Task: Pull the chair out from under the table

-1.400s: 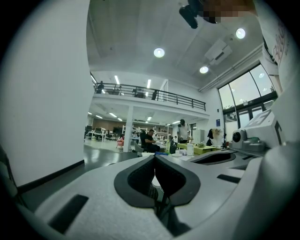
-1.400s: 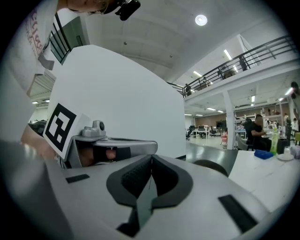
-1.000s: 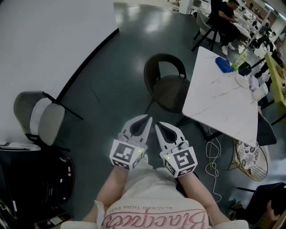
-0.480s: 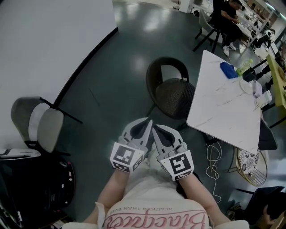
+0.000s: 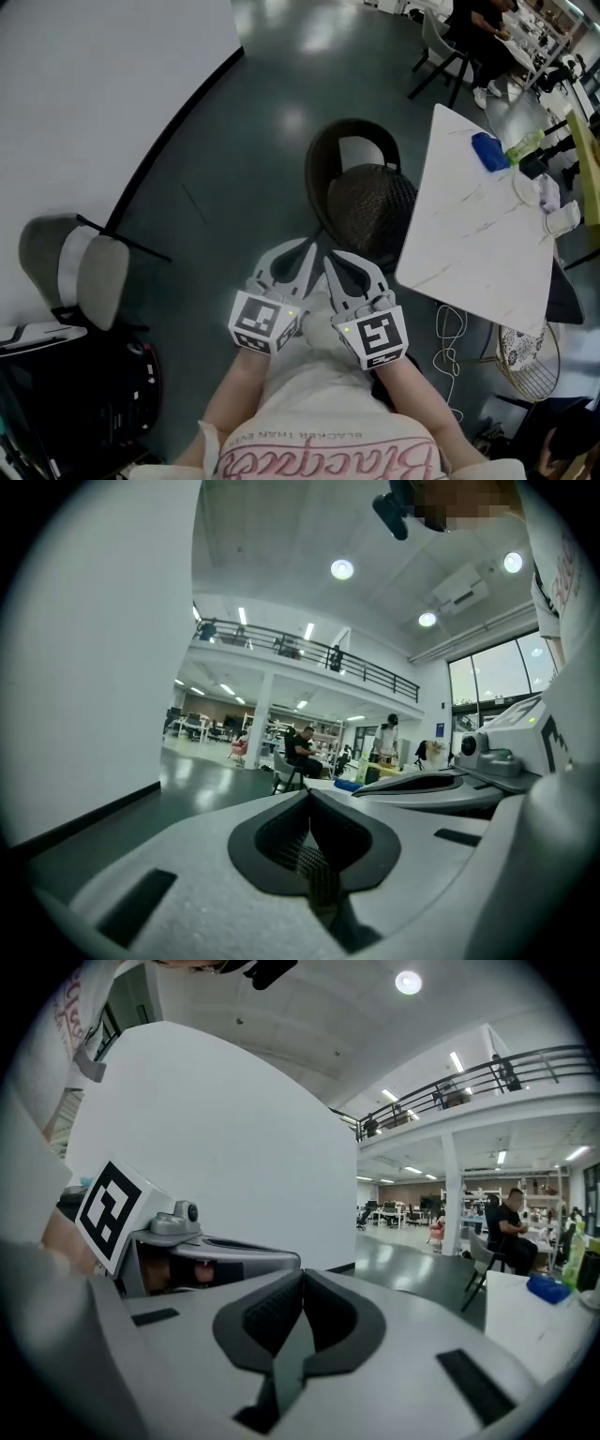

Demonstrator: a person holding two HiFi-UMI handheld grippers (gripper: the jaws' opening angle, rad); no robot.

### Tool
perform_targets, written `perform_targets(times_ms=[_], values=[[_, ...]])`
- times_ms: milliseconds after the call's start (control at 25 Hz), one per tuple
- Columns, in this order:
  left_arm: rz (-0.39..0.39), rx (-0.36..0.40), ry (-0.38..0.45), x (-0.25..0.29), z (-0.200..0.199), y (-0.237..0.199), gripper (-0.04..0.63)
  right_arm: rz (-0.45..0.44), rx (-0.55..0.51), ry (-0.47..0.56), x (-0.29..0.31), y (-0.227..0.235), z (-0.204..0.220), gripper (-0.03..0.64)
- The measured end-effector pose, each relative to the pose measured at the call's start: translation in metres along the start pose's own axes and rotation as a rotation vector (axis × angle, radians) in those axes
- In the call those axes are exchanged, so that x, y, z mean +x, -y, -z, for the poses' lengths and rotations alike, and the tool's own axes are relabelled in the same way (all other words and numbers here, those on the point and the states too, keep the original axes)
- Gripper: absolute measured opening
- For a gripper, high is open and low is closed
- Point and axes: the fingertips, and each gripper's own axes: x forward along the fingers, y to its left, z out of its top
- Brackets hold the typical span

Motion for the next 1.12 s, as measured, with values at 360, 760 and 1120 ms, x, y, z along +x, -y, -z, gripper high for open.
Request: perform_targets(times_ms=[360, 760, 1120], values=[[0.016, 0.021, -0.037, 0.085, -0.02, -0.041, 0.005, -0.03, 0.055, -0.035, 0.064, 0.068, -0.006, 0.003], [0.064, 0.068, -0.115, 0.187, -0.028, -0.068, 0.005, -0.012, 0.166, -0.046, 0.113, 0.15, -0.008, 0.003], [0.108, 0.023, -0.217, 0.231, 0.003, -0.077, 0.005, 0.036, 0.28, -0.132, 0.132, 0.19, 0.023, 0.003]])
